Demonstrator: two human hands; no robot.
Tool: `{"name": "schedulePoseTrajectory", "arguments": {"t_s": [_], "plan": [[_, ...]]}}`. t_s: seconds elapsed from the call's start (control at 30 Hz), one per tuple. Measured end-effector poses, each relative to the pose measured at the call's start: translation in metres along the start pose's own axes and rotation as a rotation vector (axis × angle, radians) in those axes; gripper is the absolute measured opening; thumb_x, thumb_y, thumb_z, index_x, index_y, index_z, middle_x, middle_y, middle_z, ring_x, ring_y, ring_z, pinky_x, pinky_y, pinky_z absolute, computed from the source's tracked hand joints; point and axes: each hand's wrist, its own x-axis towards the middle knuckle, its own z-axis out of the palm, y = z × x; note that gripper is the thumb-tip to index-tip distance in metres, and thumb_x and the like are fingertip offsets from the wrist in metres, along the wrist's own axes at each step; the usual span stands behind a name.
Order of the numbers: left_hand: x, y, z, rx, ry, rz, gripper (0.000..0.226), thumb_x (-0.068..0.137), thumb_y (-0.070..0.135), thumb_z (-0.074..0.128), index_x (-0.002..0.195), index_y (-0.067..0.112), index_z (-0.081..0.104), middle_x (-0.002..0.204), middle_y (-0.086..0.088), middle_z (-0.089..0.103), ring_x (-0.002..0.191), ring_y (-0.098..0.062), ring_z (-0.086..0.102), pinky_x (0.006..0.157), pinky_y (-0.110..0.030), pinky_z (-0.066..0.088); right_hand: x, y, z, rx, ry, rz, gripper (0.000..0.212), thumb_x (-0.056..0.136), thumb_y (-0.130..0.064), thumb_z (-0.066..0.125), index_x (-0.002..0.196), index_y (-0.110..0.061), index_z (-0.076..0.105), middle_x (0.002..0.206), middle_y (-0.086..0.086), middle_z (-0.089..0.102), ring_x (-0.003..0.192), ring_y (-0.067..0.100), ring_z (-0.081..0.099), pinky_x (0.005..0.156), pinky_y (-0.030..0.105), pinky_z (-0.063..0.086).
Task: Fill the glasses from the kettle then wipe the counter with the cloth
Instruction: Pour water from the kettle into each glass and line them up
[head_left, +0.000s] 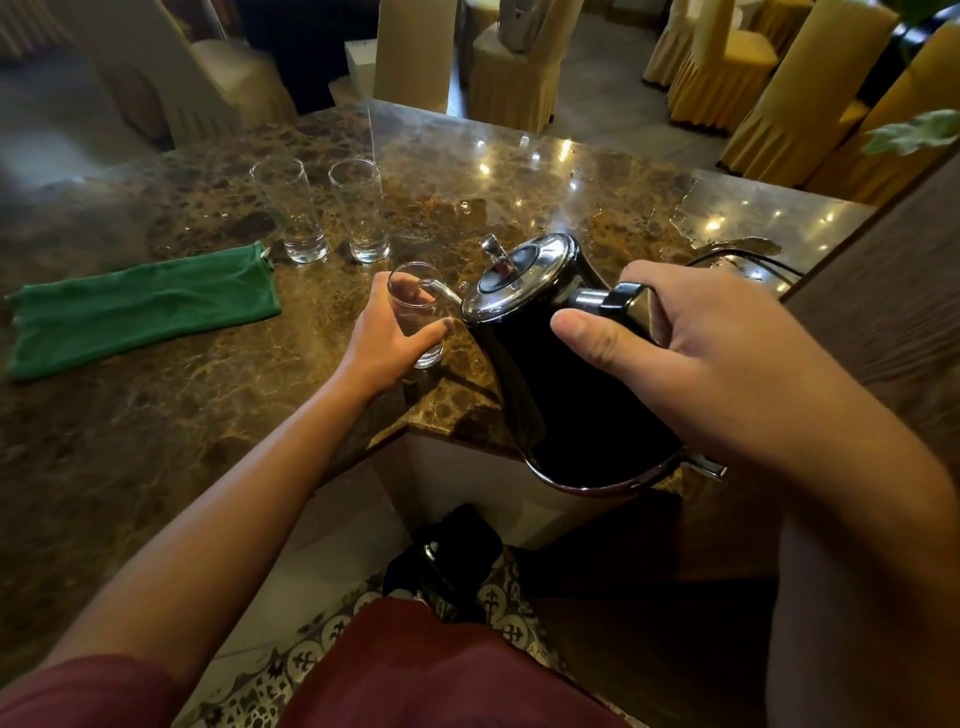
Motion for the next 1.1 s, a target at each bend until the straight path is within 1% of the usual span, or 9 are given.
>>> {"name": "schedulePoseTrajectory", "arguments": {"t_s": [0.23, 0.4, 0.6, 0.7, 0.77, 0.87, 0.93, 1.03, 1.1], "plan": [[0.0, -0.001, 0.002, 0.003, 0.008, 0.013, 0.055, 0.082, 0.023, 0.086, 0.12, 0.017, 0.046, 0.106, 0.008, 0.064, 0.099, -0.009, 0.069, 0.098, -0.041, 0.057, -0.001, 0.006, 0.0, 0.015, 0.013, -0.005, 0.039, 0.09, -0.059, 0.06, 0.065, -0.03, 0.051, 0.061, -0.019, 0.059, 0.055, 0.003, 0.056, 0.049, 0.016, 0.04], [0.001, -0.002, 0.003, 0.016, 0.017, 0.022, 0.055, 0.082, 0.023, 0.085, 0.12, 0.017, 0.046, 0.106, 0.01, 0.064, 0.098, 0.002, 0.065, 0.098, -0.032, 0.056, 0.0, 0.006, 0.0, 0.017, -0.006, -0.002, 0.037, 0.09, -0.059, 0.059, 0.067, -0.03, 0.053, 0.064, -0.019, 0.061, 0.059, 0.002, 0.059, 0.048, 0.014, 0.042], [0.001, -0.006, 0.003, 0.0, 0.015, 0.031, 0.057, 0.083, 0.029, 0.085, 0.122, 0.016, 0.046, 0.112, 0.001, 0.067, 0.107, -0.014, 0.068, 0.1, -0.041, 0.055, 0.001, 0.005, -0.002, 0.019, -0.021, 0.008, 0.04, 0.088, -0.061, 0.058, 0.068, -0.027, 0.054, 0.066, -0.017, 0.062, 0.059, 0.004, 0.061, 0.049, 0.017, 0.045], [0.001, -0.008, 0.004, -0.002, 0.024, 0.033, 0.056, 0.083, 0.03, 0.085, 0.121, 0.018, 0.046, 0.114, -0.001, 0.068, 0.108, -0.013, 0.068, 0.1, -0.037, 0.054, 0.002, 0.007, -0.001, 0.02, -0.023, 0.006, 0.041, 0.086, -0.062, 0.057, 0.069, -0.025, 0.054, 0.064, -0.014, 0.061, 0.059, 0.006, 0.06, 0.048, 0.017, 0.044], [0.002, -0.009, 0.003, 0.001, 0.027, 0.022, 0.055, 0.083, 0.028, 0.084, 0.121, 0.019, 0.045, 0.114, -0.002, 0.068, 0.107, -0.011, 0.067, 0.098, -0.029, 0.052, -0.001, 0.015, 0.002, 0.039, 0.009, 0.005, 0.044, 0.089, -0.058, 0.06, 0.067, -0.021, 0.052, 0.059, -0.01, 0.056, 0.052, 0.007, 0.056, 0.045, 0.017, 0.039], [0.003, -0.012, 0.003, 0.006, 0.025, 0.007, 0.055, 0.084, 0.023, 0.084, 0.121, 0.016, 0.044, 0.111, -0.001, 0.067, 0.098, 0.004, 0.066, 0.091, -0.013, 0.049, -0.009, 0.034, 0.013, 0.157, 0.053, 0.047, 0.053, 0.091, -0.055, 0.062, 0.069, -0.009, 0.049, 0.053, 0.005, 0.049, 0.043, 0.015, 0.048, 0.043, 0.028, 0.038], [0.004, -0.014, 0.002, 0.017, 0.027, 0.003, 0.055, 0.084, 0.021, 0.084, 0.122, 0.013, 0.044, 0.109, 0.001, 0.065, 0.094, 0.013, 0.064, 0.086, -0.006, 0.046, -0.016, 0.047, 0.022, 0.292, 0.074, 0.089, 0.046, 0.095, -0.048, 0.064, 0.068, -0.013, 0.05, 0.049, 0.001, 0.048, 0.04, 0.012, 0.047, 0.044, 0.027, 0.038], [0.005, -0.015, 0.004, 0.027, 0.036, 0.008, 0.054, 0.083, 0.023, 0.084, 0.12, 0.015, 0.046, 0.108, 0.003, 0.065, 0.095, 0.013, 0.062, 0.088, -0.005, 0.045, -0.025, 0.059, 0.035, 0.448, 0.106, 0.128, 0.041, 0.097, -0.041, 0.063, 0.065, -0.019, 0.052, 0.048, -0.005, 0.047, 0.04, 0.01, 0.044, 0.044, 0.026, 0.037], [0.004, -0.015, 0.004, 0.034, 0.042, 0.012, 0.054, 0.084, 0.022, 0.084, 0.12, 0.015, 0.046, 0.108, 0.003, 0.065, 0.095, 0.014, 0.062, 0.088, -0.005, 0.045, -0.03, 0.062, 0.044, 0.539, 0.141, 0.15, 0.044, 0.096, -0.042, 0.064, 0.065, -0.014, 0.05, 0.047, -0.001, 0.044, 0.04, 0.014, 0.041, 0.043, 0.028, 0.035]]}}
